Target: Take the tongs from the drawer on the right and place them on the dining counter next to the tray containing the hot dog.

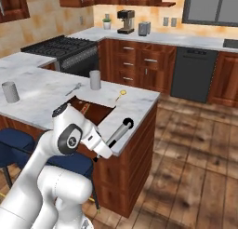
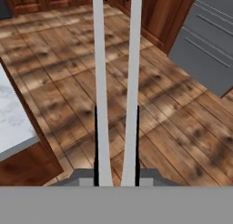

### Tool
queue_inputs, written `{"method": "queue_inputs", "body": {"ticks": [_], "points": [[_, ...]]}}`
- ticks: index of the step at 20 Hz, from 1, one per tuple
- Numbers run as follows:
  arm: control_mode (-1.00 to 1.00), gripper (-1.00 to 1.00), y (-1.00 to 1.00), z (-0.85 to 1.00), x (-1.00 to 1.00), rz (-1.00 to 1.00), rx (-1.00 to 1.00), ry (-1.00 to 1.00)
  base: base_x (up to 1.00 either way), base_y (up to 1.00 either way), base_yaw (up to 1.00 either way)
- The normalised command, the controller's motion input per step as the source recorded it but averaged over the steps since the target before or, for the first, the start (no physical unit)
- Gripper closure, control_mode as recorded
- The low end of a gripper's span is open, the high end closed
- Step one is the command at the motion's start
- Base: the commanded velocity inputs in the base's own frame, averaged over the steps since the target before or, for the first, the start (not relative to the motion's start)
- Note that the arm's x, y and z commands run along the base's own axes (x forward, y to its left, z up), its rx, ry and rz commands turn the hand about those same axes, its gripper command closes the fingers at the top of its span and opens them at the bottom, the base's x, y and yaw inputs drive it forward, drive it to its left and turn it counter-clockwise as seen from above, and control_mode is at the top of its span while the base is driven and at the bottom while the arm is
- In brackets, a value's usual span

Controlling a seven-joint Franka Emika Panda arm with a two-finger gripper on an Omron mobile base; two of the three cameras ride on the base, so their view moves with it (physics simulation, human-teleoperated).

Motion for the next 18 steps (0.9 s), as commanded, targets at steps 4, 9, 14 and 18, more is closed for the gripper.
{"method": "queue_inputs", "body": {"ticks": [4, 9, 14, 18], "points": [[1.00, 1.00, 0.00, 0.00, 0.00, 0.00, 0.00, 0.00, 0.46, -0.07, 0.00], [1.00, 1.00, 0.00, 0.00, 0.00, 0.00, 0.00, 0.00, 0.37, -0.23, -0.01], [1.00, 1.00, 0.00, 0.00, 0.00, 0.00, 0.00, 0.00, 1.00, 0.02, -0.09], [-1.00, 1.00, 0.05, 0.02, 0.14, 0.00, 0.00, 0.00, 0.67, 0.04, -0.12]]}}
